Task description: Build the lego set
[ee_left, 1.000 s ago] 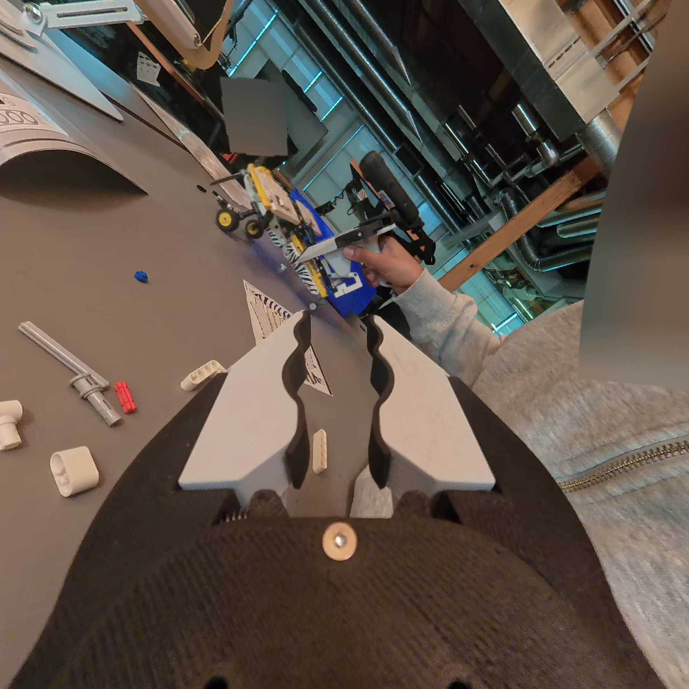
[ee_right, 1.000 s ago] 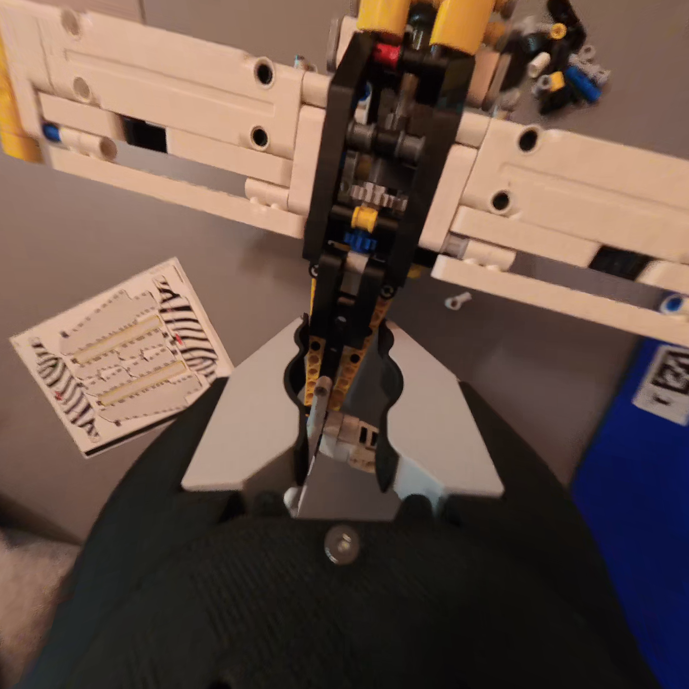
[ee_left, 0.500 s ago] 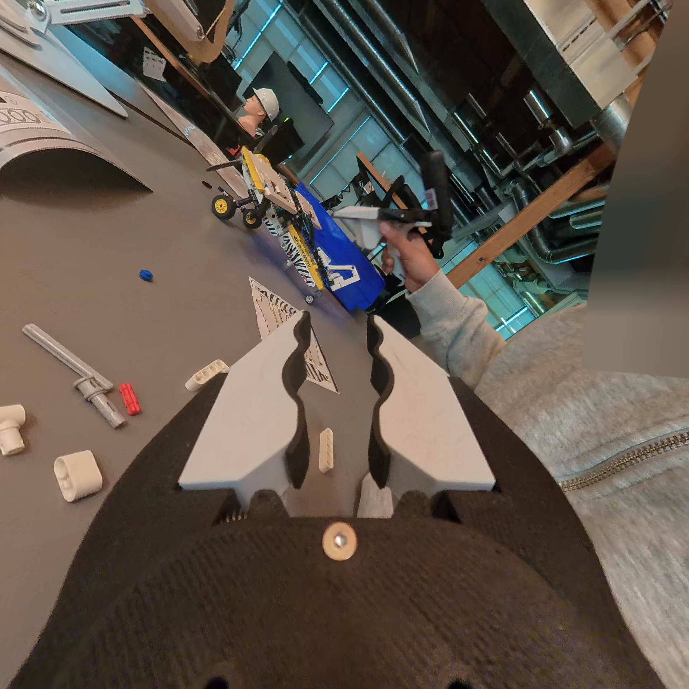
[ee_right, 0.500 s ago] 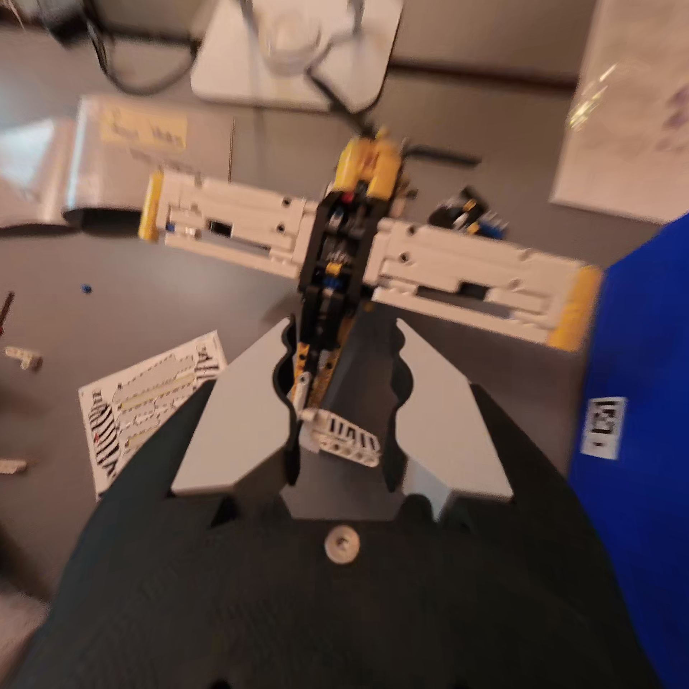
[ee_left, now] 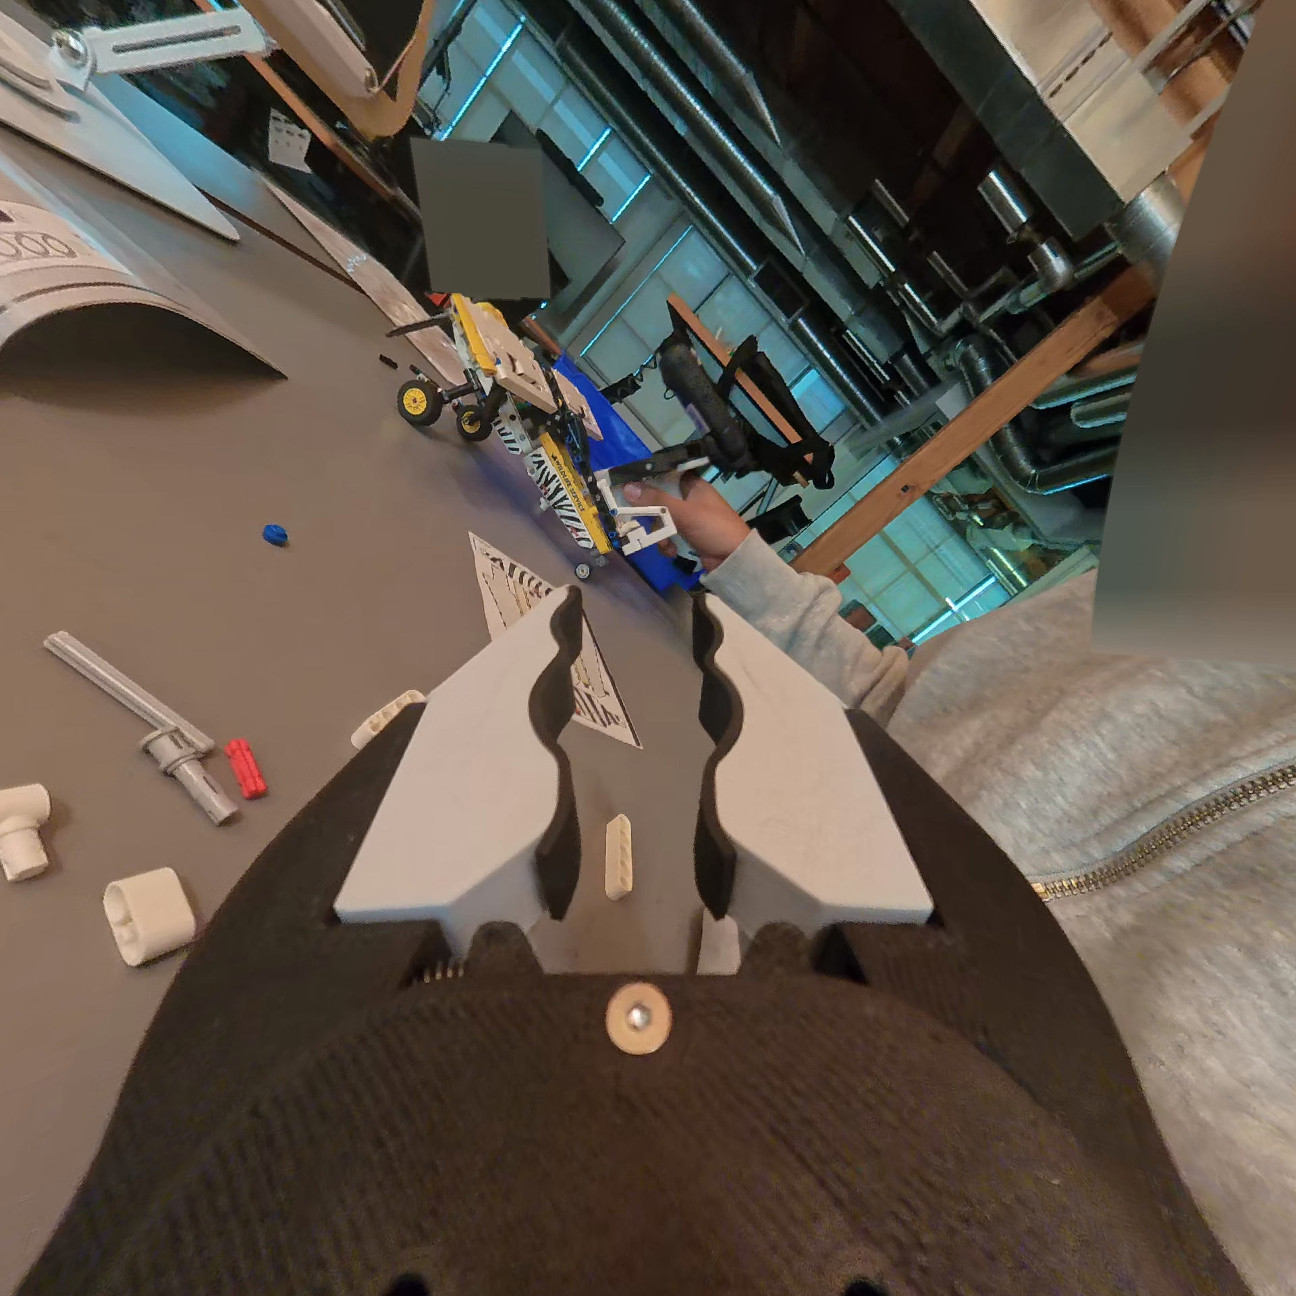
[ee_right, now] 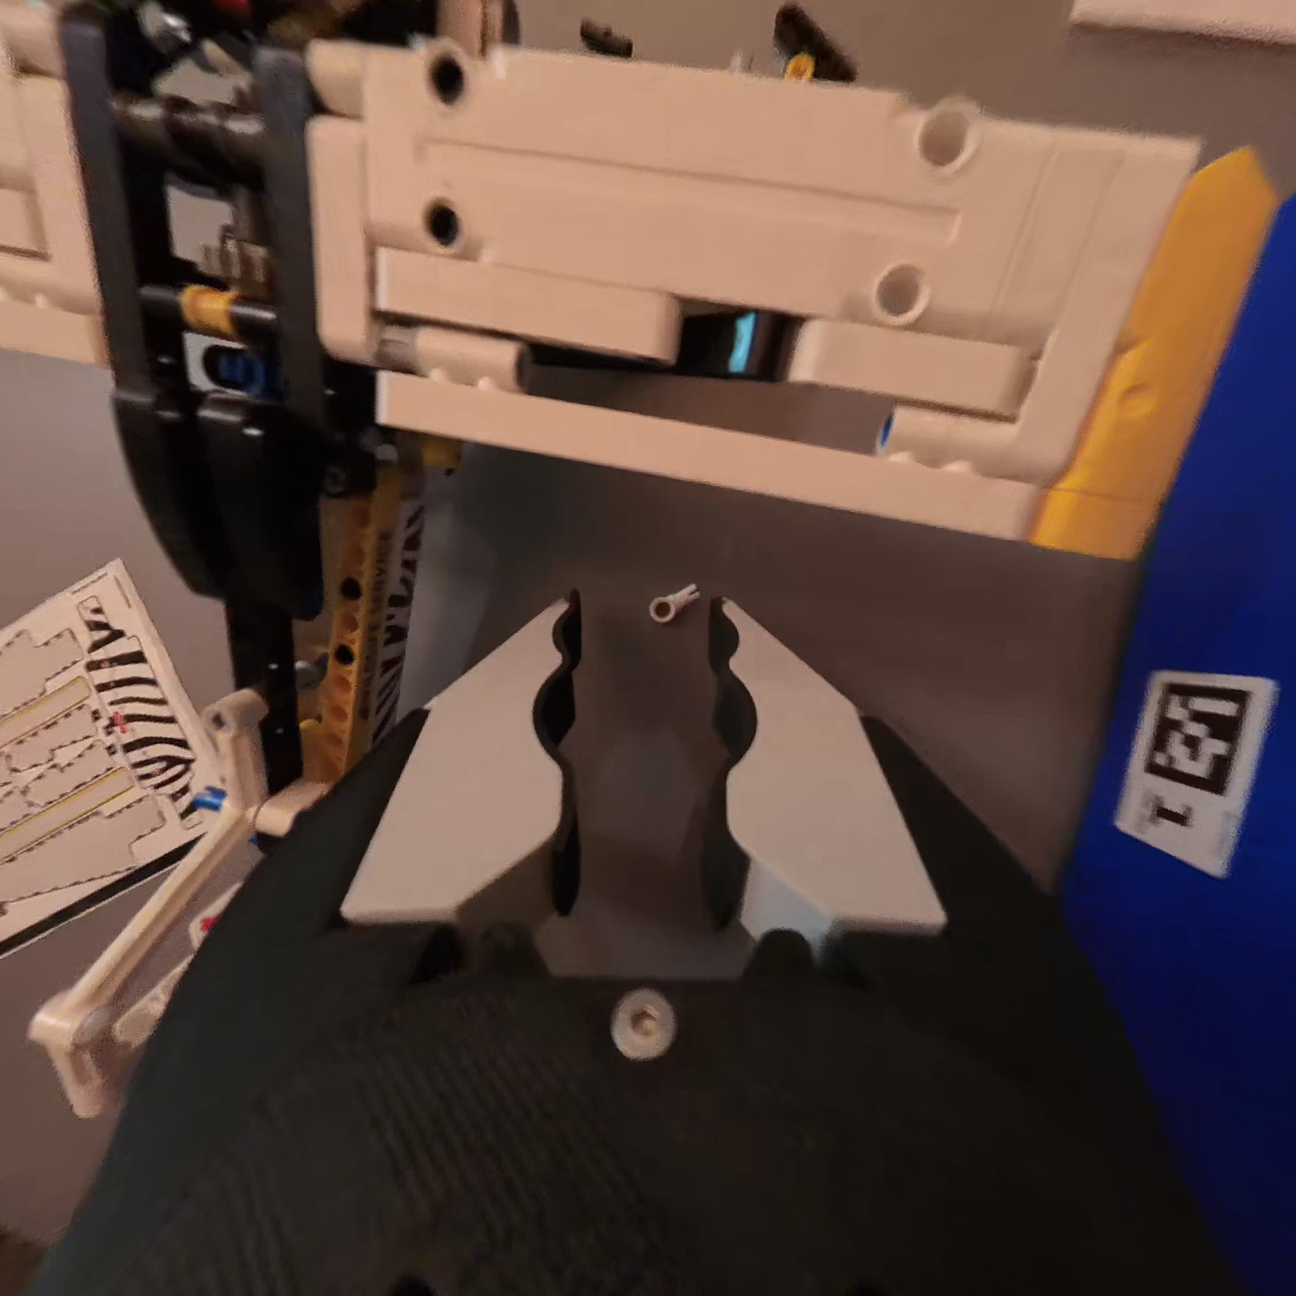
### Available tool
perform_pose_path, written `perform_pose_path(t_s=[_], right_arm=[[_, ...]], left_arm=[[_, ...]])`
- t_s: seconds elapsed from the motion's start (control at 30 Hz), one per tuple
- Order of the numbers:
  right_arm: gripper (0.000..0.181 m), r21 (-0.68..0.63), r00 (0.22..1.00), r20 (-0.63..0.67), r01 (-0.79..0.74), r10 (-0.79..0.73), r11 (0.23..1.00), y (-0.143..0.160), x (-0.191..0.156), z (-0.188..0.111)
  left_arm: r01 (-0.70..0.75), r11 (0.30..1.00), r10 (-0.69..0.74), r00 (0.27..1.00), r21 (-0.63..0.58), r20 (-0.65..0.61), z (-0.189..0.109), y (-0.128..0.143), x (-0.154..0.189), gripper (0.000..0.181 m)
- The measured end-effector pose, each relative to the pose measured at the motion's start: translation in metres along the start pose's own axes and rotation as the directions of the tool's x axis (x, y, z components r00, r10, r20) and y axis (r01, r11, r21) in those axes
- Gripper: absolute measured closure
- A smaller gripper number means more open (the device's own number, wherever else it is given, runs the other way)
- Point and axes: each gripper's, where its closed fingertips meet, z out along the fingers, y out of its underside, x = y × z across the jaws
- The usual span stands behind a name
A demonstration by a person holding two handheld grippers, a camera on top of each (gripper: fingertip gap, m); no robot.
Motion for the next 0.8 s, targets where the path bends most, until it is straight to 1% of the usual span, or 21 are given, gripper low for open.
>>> perform_pose_path(t_s=[0.03,0.07,0.13,0.17,0.27,0.37,0.4,0.47,0.53,0.57,0.63,0.7,0.8], right_arm=[[0.146,-0.025,0.999,0.03,-0.012,0.013,1.0,0.003,-0.001,0.004],[0.151,-0.037,0.999,0.044,-0.014,0.016,0.999,0.005,0.0,0.007],[0.175,-0.014,0.999,0.043,0.019,-0.018,1.0,0.003,0.003,0.007],[0.175,0.011,0.998,0.037,0.041,-0.041,0.999,0.0,0.003,0.004],[0.175,0.149,0.992,0.026,0.122,-0.127,0.981,-0.012,-0.004,-0.018],[0.175,0.326,0.97,0.014,0.225,-0.243,0.918,-0.027,-0.027,-0.059],[0.175,0.384,0.958,-0.005,0.267,-0.287,0.884,-0.031,-0.038,-0.076],[0.175,0.502,0.91,-0.016,0.365,-0.413,0.784,-0.037,-0.074,-0.114],[0.175,0.593,0.826,-0.013,0.461,-0.564,0.661,-0.031,-0.122,-0.144],[0.176,0.622,0.771,-0.005,0.501,-0.636,0.602,-0.024,-0.147,-0.154],[0.176,0.658,0.681,-0.012,0.556,-0.732,0.507,-0.008,-0.191,-0.162],[0.176,0.678,0.601,-0.02,0.596,-0.799,0.431,0.009,-0.228,-0.16],[0.176,0.68,0.51,-0.083,0.657,-0.856,0.325,0.028,-0.263,-0.152]], left_arm=[[0.0,1.0,0.0,1.0,0.004,-0.002,0.0,-0.001,0.0,0.151],[-0.001,1.0,0.001,1.0,0.005,-0.002,0.0,-0.001,0.0,0.151],[-0.01,1.0,0.01,1.0,0.003,0.0,0.001,-0.001,0.0,0.151],[-0.019,1.0,0.019,1.0,0.005,0.001,0.001,-0.001,0.001,0.151],[-0.072,0.997,0.071,0.997,0.014,0.009,0.003,-0.003,0.004,0.151],[-0.104,0.994,0.104,0.995,0.02,0.001,0.009,-0.003,0.011,0.153],[-0.094,0.995,0.094,0.995,0.023,-0.012,0.014,-0.004,0.016,0.153],[-0.065,0.998,0.065,0.997,0.01,-0.046,0.028,-0.004,0.027,0.154],[-0.056,0.998,0.054,0.994,-0.014,-0.099,0.048,-0.005,0.044,0.156],[-0.054,0.998,0.049,0.992,-0.035,-0.116,0.059,-0.004,0.051,0.156],[-0.047,0.994,0.031,0.989,-0.104,-0.147,0.082,0.004,0.064,0.156],[-0.031,0.985,-0.001,0.981,-0.167,-0.193,0.1,0.015,0.077,0.155],[0.023,0.979,-0.068,0.973,-0.201,-0.222,0.112,0.023,0.089,0.153]])
